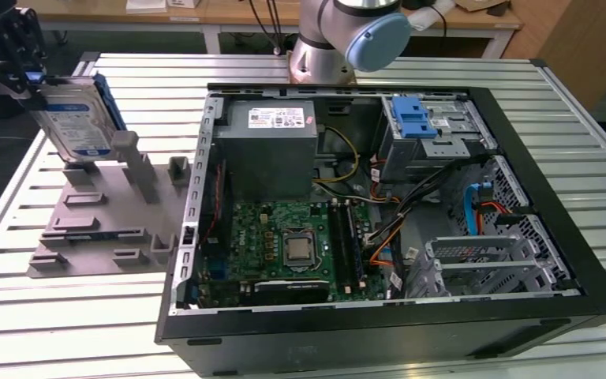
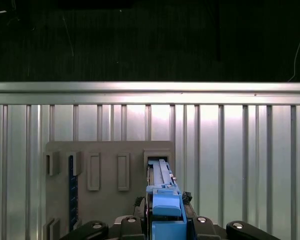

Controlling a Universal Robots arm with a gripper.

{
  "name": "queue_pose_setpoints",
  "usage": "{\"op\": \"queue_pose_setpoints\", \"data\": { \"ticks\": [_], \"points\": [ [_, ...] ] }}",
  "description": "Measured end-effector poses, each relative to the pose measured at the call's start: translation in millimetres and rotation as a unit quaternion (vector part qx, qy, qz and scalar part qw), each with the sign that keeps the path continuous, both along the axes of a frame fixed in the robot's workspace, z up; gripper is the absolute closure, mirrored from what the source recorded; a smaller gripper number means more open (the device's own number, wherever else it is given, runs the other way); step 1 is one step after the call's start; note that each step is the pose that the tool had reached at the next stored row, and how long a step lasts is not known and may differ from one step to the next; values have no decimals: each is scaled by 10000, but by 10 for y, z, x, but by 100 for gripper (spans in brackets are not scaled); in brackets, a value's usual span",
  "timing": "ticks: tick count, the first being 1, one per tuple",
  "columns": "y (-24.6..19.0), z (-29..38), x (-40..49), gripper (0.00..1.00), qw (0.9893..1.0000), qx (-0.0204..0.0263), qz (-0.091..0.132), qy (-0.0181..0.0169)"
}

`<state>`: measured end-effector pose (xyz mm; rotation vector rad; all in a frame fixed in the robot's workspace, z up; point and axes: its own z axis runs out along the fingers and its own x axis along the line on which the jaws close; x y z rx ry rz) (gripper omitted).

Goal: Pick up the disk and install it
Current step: 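Pick up the disk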

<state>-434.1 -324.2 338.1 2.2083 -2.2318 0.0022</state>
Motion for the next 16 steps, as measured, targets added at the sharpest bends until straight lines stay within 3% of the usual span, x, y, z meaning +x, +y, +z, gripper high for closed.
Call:
{"op": "queue_pose_setpoints", "data": {
  "ticks": [16],
  "points": [
    [0, 70, 0, 64, 10000, 0, 1, 0]
  ]
}}
